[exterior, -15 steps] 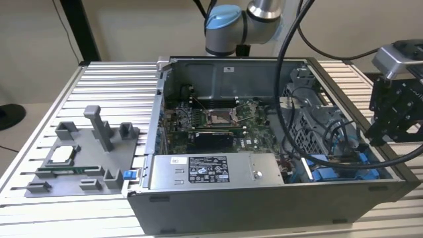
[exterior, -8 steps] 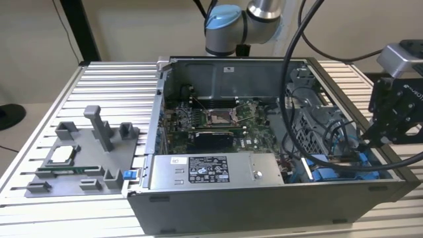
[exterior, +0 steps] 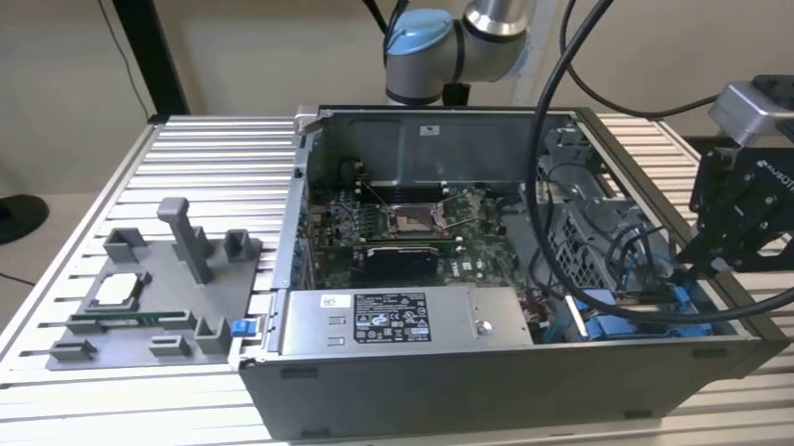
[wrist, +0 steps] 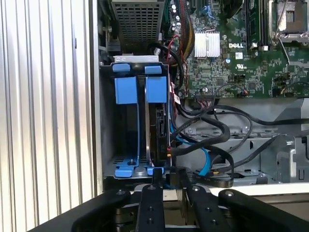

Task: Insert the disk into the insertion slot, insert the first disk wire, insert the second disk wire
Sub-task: 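Insert the second disk wire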

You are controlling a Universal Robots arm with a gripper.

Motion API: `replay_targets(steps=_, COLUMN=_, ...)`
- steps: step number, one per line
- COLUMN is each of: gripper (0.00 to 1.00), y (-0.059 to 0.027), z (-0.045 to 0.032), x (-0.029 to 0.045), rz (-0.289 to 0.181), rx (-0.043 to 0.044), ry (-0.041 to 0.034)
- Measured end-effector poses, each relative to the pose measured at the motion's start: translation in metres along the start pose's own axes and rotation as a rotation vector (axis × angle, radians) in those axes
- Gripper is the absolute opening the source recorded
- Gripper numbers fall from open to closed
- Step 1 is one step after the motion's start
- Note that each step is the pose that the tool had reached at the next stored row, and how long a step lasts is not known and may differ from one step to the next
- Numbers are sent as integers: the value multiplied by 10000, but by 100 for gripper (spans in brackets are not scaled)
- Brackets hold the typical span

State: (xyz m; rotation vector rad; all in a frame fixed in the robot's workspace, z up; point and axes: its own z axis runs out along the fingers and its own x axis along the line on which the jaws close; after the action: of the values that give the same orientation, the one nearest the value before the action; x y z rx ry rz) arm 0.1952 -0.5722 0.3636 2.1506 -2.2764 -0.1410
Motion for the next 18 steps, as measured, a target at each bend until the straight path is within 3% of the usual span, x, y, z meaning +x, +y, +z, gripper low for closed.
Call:
replay_targets(steps=1, gripper=100, y=0, z=1, x=0, rz=1, rx=-1, ry=-7)
replay_targets(steps=7, gripper=100, y=-19, z=59, x=3, rz=160, rx=-44, ry=-40)
replay_targets(steps=11, gripper=100, y=-25, z=88, x=4, rz=288, rx=-64, ry=-126)
replay_targets(steps=13, gripper=100, y=-29, z=100, x=5, rz=337, rx=-69, ry=-219)
replay_targets(steps=16, gripper=100, y=-40, z=111, x=4, rz=353, rx=-87, ry=-489)
replay_targets(steps=18, gripper=100, y=-52, z=111, x=6, rz=351, rx=-113, ry=-592)
